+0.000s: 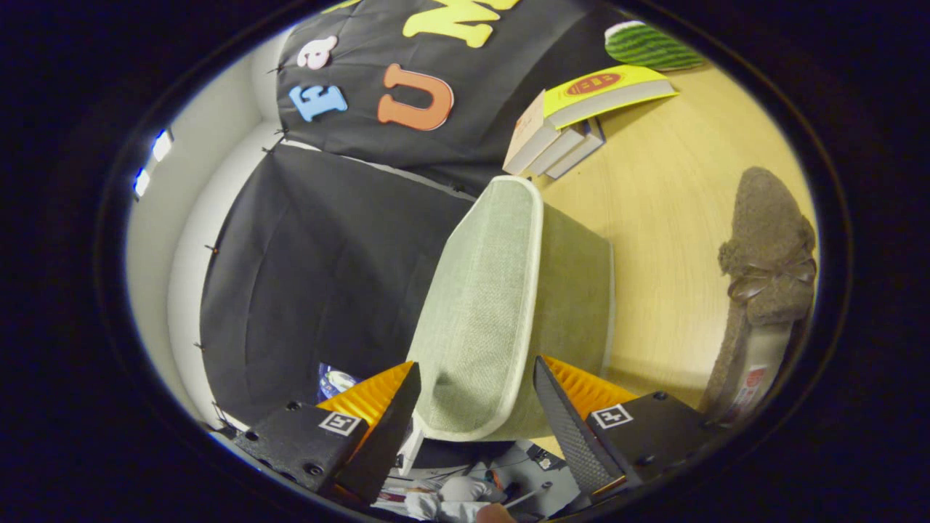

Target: Open the storage box then place both shoes into the box .Put the left shoe in first, then the right shoe, with the right side of both shoes facing outward in a uniform manner.

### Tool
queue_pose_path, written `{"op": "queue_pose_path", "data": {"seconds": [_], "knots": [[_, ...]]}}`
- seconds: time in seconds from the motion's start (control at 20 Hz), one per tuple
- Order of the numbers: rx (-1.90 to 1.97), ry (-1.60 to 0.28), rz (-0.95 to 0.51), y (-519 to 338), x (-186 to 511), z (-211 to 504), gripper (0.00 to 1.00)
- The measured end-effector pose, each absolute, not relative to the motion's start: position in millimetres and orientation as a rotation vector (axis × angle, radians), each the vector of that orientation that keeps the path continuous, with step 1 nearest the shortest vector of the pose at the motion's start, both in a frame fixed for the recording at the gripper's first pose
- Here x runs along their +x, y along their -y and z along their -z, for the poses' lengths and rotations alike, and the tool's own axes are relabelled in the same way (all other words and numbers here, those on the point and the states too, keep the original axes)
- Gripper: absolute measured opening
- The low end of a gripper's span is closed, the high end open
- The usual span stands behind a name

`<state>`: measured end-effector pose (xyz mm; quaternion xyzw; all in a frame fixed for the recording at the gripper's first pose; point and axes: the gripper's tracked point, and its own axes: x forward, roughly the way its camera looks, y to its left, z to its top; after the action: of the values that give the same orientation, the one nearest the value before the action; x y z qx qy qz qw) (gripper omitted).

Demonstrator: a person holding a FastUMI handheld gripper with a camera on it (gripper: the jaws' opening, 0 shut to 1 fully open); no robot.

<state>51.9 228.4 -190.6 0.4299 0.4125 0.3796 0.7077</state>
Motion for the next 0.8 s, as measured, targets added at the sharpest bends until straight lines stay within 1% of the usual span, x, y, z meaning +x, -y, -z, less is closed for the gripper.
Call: {"op": "queue_pose_path", "data": {"seconds": [0.15, 0.25, 0.35, 0.4, 0.45, 0.5, 0.55, 0.7, 0.8], "knots": [[0.996, -0.934, -0.846, -226, 50, 189, 0.96], [0.99, -0.91, -0.834, -219, 50, 182, 0.78], [0.943, -0.884, -0.79, -208, 53, 181, 0.6], [0.94, -0.873, -0.781, -203, 53, 179, 0.48], [0.95, -0.866, -0.786, -203, 52, 171, 0.31], [0.969, -0.857, -0.798, -204, 49, 163, 0.26], [0.981, -0.852, -0.804, -204, 47, 158, 0.16], [0.972, -0.842, -0.814, -206, 44, 141, 0.07], [0.946, -0.809, -0.829, -208, 42, 117, 0.06]]}}
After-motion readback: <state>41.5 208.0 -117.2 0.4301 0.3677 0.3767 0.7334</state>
